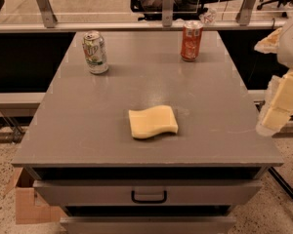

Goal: Move sponge near 7up can

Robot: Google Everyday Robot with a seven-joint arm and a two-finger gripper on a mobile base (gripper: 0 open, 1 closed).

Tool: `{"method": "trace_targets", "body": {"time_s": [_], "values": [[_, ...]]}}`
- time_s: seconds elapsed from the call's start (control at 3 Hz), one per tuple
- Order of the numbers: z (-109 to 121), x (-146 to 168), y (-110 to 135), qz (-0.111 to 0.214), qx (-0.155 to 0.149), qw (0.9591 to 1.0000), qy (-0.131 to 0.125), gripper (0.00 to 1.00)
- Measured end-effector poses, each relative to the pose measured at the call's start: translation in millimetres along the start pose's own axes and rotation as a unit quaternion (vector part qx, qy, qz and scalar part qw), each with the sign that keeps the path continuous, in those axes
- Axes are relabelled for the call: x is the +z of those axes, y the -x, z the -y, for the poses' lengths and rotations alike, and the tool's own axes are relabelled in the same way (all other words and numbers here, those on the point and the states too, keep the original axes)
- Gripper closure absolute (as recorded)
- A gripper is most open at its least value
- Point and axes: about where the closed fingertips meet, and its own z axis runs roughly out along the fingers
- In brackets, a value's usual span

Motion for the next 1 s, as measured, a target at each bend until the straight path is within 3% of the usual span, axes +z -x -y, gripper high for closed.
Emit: {"method": "trace_targets", "body": {"time_s": [0.33,0.67,1.0], "values": [[-4.9,19.2,15.4,0.089,-0.021,0.9956,0.018,0.0],[-12.6,38.2,41.6,0.188,-0.05,0.9796,0.048,0.0],[-21.7,57.1,78.7,0.287,-0.083,0.9492,0.098,0.0]]}}
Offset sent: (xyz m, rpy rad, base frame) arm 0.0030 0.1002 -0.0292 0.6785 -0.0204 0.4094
